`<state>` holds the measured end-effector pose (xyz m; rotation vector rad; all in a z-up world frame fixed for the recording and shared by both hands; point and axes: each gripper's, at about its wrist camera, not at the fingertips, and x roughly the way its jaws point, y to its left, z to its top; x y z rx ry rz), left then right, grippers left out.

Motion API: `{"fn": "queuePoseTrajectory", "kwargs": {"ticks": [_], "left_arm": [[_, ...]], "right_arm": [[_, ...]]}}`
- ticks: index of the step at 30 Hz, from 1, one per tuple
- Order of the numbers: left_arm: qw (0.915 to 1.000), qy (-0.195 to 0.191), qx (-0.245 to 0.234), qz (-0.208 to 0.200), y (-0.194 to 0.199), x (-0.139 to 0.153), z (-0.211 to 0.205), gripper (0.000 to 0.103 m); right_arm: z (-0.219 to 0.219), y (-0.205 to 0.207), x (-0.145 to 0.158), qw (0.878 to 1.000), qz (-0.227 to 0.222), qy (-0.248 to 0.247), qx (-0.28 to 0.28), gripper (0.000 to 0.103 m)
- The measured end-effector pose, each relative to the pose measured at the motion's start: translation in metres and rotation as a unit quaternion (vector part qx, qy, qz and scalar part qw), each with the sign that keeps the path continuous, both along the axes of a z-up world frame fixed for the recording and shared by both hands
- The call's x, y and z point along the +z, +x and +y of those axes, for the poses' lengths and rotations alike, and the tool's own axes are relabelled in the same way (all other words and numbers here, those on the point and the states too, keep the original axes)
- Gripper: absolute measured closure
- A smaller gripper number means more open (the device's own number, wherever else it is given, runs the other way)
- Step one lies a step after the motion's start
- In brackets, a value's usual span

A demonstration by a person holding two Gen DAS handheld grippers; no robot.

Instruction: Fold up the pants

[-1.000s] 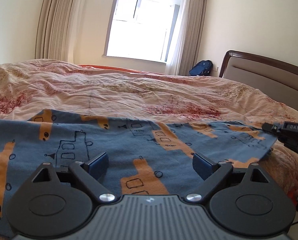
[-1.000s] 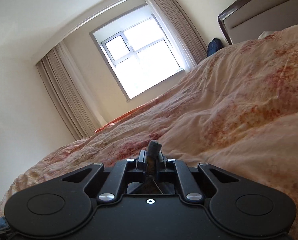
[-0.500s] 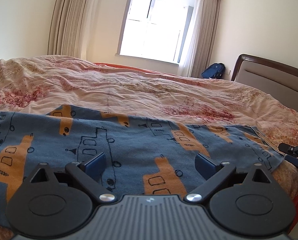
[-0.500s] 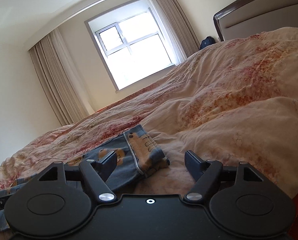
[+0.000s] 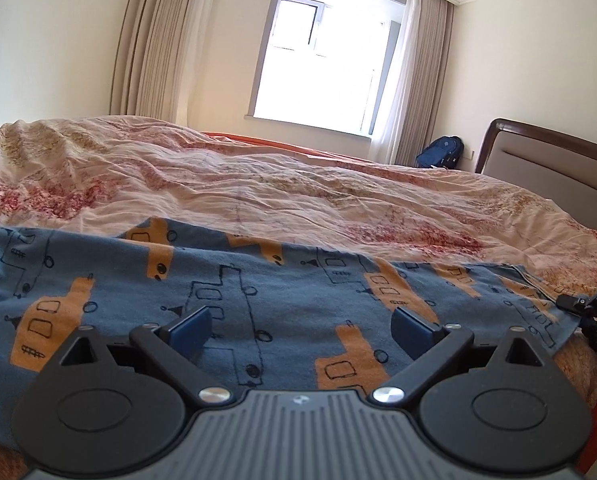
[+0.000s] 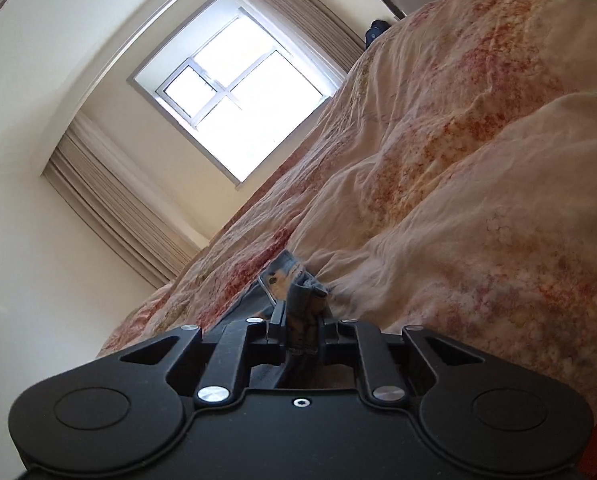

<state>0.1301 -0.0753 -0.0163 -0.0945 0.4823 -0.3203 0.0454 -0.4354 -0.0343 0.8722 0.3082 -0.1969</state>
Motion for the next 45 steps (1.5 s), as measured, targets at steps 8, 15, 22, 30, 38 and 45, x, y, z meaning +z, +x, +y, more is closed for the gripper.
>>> {"fn": "queuePoseTrajectory", "kwargs": {"ticks": [8,15,22,30,38,45], "left_arm": [[0.9922,0.028,0.121,-0.006,0.018,0.009,0.070,0.001],[0.9961,0.024,0.085,0.003,0.061,0.028,0.111,0.001],[0.9935,0.048,-0.062,0.083,0.130,0.022,0.088,0.009],[0.9821,0.093,-0.078,0.144,0.172,0.013,0.081,0.093],[0.9860,0.128,-0.075,0.076,0.162,0.029,0.066,0.098],[0.9833,0.155,-0.075,0.060,0.160,0.007,0.060,0.090]], "right_arm": [[0.005,0.002,0.005,0.998,0.020,-0.055,-0.008,0.089],[0.013,-0.001,-0.006,0.997,0.024,-0.072,-0.011,0.082],[0.028,0.004,0.001,0.994,0.010,-0.111,0.017,0.041],[0.037,0.010,-0.003,0.989,0.012,-0.144,0.021,0.033],[0.039,0.009,-0.003,0.988,0.010,-0.152,0.024,0.032],[0.041,0.009,-0.004,0.987,0.012,-0.157,0.024,0.032]]}}
